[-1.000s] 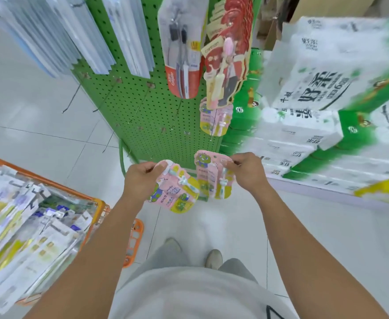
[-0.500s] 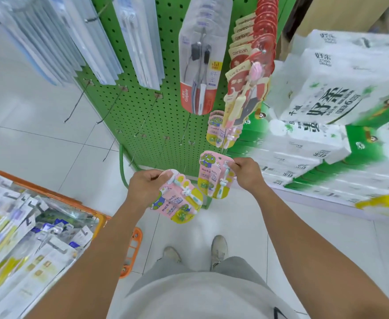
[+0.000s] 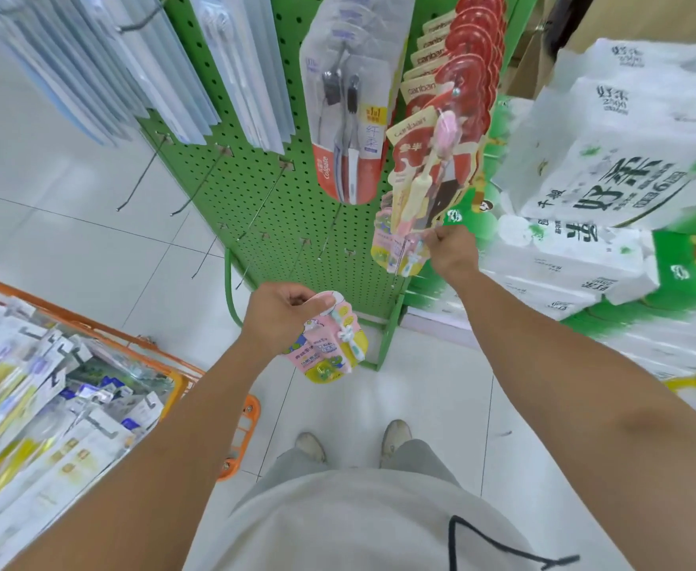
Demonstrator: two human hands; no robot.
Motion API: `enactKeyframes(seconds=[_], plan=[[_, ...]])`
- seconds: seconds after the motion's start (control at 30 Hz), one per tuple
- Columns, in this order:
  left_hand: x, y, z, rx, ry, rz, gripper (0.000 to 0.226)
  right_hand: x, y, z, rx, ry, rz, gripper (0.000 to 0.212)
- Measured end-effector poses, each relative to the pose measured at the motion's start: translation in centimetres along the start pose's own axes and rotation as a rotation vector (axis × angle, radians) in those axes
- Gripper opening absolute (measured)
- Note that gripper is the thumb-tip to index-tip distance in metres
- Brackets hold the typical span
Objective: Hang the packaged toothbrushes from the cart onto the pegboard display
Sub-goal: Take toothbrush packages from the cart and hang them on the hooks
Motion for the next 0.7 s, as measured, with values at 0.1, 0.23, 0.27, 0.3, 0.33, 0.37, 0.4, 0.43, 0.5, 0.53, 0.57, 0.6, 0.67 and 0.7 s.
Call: enactKeyframes(seconds=[0.1, 0.23, 0.27, 0.3, 0.33, 0.37, 0.4, 0.43, 0.5, 0.53, 0.57, 0.6, 0.67, 0.7], plan=[[-0.3, 0.4, -0.4, 0.027, 0.011, -0.003, 0.020, -0.9, 0.2, 0.8, -0.038, 0.061, -0.094, 0.053], [-0.1, 0.3, -1.0, 0.069, 0.045, 0.007, 0.018, -0.3, 0.9, 0.7, -0.067, 0.078, -0.132, 0.057], [-0.1, 0.3, -1.2, 0.073, 0.043, 0.006, 0.018, 0.0, 1.4, 0.7, -0.087, 0.070, -0.146, 0.058], [-0.2, 0.3, -1.4, 0.081, 0.038, 0.002, 0.018, 0.5, 2.0, 0.7, -0.107, 0.063, -0.170, 0.059], [-0.3, 0.4, -1.7, 0.089, 0.028, -0.005, 0.018, 1.0, 2.7, 0.6, -0.135, 0.057, -0.188, 0.059], [-0.5, 0.5, -2.0, 0.096, 0.022, -0.009, 0.018, 1.7, 3.5, 0.3, -0.156, 0.036, -0.204, 0.056], [-0.6, 0.6, -2.4, 0.102, 0.014, -0.011, 0.017, 2.6, 4.2, -0.2, -0.190, -0.005, -0.199, 0.048], [-0.8, 0.8, -2.8, 0.108, 0.007, -0.012, 0.017, 3.7, 4.8, -1.1, -0.255, -0.098, -0.178, 0.033], [-1.1, 1.2, -3.8, 0.120, -0.009, -0.013, 0.019, 6.8, 4.9, -3.2, -0.355, -0.393, -0.074, 0.009], [-1.2, 1.5, -4.4, 0.126, -0.028, -0.018, 0.020, 8.6, 4.6, -4.1, -0.325, -0.526, 0.014, 0.021], [-1.3, 1.8, -5.0, 0.133, -0.050, -0.027, 0.022, 9.9, 4.4, -4.9, -0.255, -0.597, 0.114, 0.025], [-1.4, 2.2, -5.6, 0.143, -0.072, -0.038, 0.022, 10.8, 4.3, -5.4, -0.208, -0.610, 0.207, 0.023], [-1.7, 3.0, -6.7, 0.155, -0.107, -0.062, 0.020, 11.5, 4.3, -5.8, -0.207, -0.571, 0.301, 0.018], [-1.8, 3.4, -7.0, 0.149, -0.119, -0.080, 0.018, 11.4, 4.6, -5.7, -0.234, -0.536, 0.305, 0.023]])
Point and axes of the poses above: each hand's wrist, its own x-axis away from the middle knuckle, its own z-axis out of the back of the hand, y = z × x, the point moved 8 cm from there along -x, towards the middle knuckle, and after that the axes turned 15 degrees about -z, right-handed, at the moved point
